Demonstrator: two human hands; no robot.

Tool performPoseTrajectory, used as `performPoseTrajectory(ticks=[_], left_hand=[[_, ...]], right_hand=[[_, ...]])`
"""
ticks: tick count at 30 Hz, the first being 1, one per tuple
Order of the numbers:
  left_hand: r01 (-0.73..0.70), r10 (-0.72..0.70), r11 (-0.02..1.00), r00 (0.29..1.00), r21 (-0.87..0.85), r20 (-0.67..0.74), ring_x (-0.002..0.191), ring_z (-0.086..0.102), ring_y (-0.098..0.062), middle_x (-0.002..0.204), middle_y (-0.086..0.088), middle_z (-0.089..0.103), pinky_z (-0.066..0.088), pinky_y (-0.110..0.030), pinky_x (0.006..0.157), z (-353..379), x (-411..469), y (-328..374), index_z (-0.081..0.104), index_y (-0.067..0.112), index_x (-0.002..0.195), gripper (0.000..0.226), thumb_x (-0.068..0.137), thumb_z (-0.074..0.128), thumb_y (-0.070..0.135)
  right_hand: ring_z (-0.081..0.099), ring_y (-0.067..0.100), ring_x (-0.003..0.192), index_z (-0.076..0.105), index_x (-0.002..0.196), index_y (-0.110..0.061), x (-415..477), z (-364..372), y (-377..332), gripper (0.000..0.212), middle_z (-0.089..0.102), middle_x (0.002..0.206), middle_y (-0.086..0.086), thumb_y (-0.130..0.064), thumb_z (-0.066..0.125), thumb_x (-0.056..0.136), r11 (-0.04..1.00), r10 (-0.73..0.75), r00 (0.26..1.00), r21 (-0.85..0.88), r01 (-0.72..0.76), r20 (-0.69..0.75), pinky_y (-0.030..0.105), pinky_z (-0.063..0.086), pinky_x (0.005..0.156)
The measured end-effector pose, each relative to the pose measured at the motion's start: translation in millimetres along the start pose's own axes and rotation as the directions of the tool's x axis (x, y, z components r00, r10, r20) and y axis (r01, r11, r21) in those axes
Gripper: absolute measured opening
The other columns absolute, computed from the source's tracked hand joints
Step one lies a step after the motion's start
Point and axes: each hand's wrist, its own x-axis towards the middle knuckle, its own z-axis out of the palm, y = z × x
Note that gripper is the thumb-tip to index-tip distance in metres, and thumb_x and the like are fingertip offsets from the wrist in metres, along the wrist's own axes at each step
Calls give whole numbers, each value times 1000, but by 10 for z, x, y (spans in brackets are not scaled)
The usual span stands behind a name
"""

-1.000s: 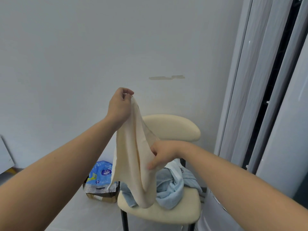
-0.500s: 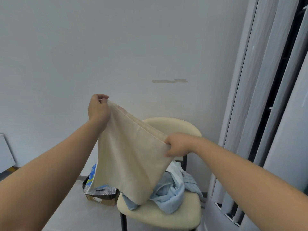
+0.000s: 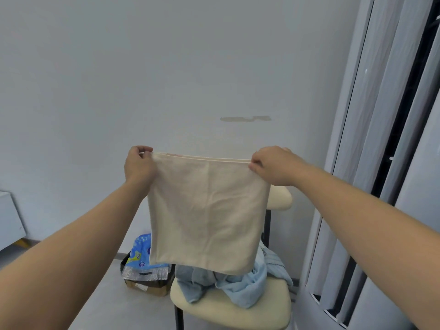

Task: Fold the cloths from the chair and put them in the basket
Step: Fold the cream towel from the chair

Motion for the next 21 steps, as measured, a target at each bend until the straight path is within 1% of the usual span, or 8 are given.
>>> performPoseTrajectory(ticks=[3, 7, 10, 12, 14, 16, 19, 21], left_hand=[[-10, 10, 1000, 1000, 1, 17, 83, 55, -6, 110, 2, 61, 43, -25, 71, 12, -20, -9, 61, 25, 112, 20, 105, 43, 23], [-39, 38, 999, 998, 25, 49, 86, 55, -5, 111, 2, 61, 41, -21, 69, 27, -79, -44, 61, 25, 114, 20, 106, 43, 25], [-58, 56, 998, 997, 36, 60, 86, 55, -3, 110, 2, 61, 41, -20, 68, 41, -115, -49, 60, 26, 113, 18, 106, 43, 26], [-72, 69, 997, 995, 41, 69, 87, 54, -1, 111, 3, 61, 41, -20, 70, 43, -128, -35, 59, 26, 112, 18, 106, 43, 26], [-83, 80, 996, 994, 39, 76, 88, 54, -2, 113, 3, 61, 42, -22, 75, 41, -127, -18, 59, 27, 112, 17, 106, 43, 26], [-89, 86, 995, 993, 33, 80, 88, 54, -2, 113, 3, 61, 42, -22, 75, 40, -126, 2, 59, 27, 112, 17, 105, 44, 26], [-109, 106, 993, 990, 39, 89, 87, 54, -1, 110, 4, 61, 41, -18, 71, 49, -140, 26, 59, 27, 114, 17, 105, 44, 26], [-122, 117, 992, 989, 46, 94, 89, 55, -1, 111, 7, 61, 41, -18, 73, 48, -147, 32, 59, 28, 115, 18, 106, 44, 26]], right_hand=[[56, 20, 101, 64, 102, -24, -31, 36, 39, 24, 62, 100, -9, -40, 46, 105, 999, 17, 998, 40, -14, -66, 37, 36, 88], [56, 19, 98, 64, 100, -24, -48, 80, 87, 25, 64, 99, -8, -37, 43, 107, 998, 67, 989, 14, -66, -134, 37, 28, 87], [57, 19, 98, 62, 100, -24, -44, 105, 123, 24, 65, 99, -8, -35, 42, 107, 993, 117, 981, 47, -111, -158, 39, 29, 87], [58, 21, 97, 56, 102, -25, -53, 127, 141, 19, 65, 95, -7, -32, 39, 108, 988, 142, 978, 84, -130, -156, 39, 30, 88], [56, 22, 96, 50, 111, -26, -68, 141, 161, 11, 66, 97, -6, -30, 41, 108, 983, 155, 977, 116, -139, -143, 38, 30, 91], [55, 20, 101, 53, 118, -29, -78, 119, 163, 15, 68, 101, -7, -34, 46, 106, 985, 162, 980, 82, -153, -115, 40, 30, 95], [59, 17, 102, 67, 102, -30, -67, 111, 170, 20, 68, 98, -12, -40, 49, 104, 985, 149, 987, -79, -154, -66, 42, 29, 97], [57, 17, 98, 69, 99, -28, -63, 131, 172, 23, 67, 98, -11, -39, 49, 104, 987, 144, 989, -69, -145, -18, 41, 29, 96]])
